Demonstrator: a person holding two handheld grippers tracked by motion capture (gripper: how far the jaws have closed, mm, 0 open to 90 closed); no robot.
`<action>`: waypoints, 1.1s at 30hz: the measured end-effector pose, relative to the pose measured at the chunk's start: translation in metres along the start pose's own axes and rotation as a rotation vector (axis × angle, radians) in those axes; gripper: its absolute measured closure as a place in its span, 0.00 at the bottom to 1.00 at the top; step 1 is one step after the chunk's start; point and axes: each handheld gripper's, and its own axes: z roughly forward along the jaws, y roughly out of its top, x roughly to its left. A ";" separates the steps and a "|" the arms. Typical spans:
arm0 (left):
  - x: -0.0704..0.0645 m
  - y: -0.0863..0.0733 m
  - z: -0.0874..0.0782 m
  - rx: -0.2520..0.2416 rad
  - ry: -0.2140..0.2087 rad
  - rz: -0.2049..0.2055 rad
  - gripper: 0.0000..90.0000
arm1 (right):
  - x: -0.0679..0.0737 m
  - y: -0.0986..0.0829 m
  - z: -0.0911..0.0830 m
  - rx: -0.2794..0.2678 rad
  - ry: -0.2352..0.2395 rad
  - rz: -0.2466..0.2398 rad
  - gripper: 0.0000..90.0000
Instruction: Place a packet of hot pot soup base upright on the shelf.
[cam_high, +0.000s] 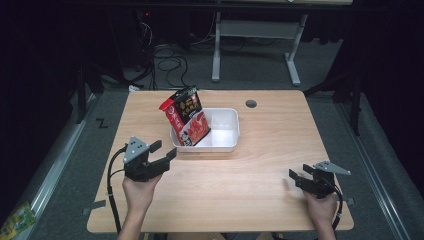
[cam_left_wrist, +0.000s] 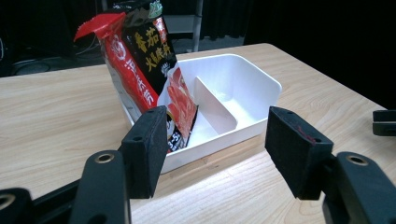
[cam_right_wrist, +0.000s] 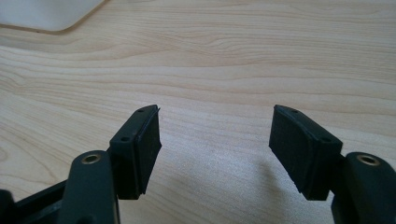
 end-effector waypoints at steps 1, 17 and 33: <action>0.000 -0.001 -0.001 0.001 0.000 0.000 0.44 | 0.000 0.000 0.000 0.002 0.000 0.003 0.38; -0.005 -0.018 -0.004 0.012 -0.016 -0.010 0.44 | 0.001 0.000 0.000 0.004 -0.002 0.004 0.38; -0.005 -0.033 -0.004 0.027 -0.040 -0.041 0.45 | 0.000 0.000 0.000 0.002 0.003 -0.002 0.38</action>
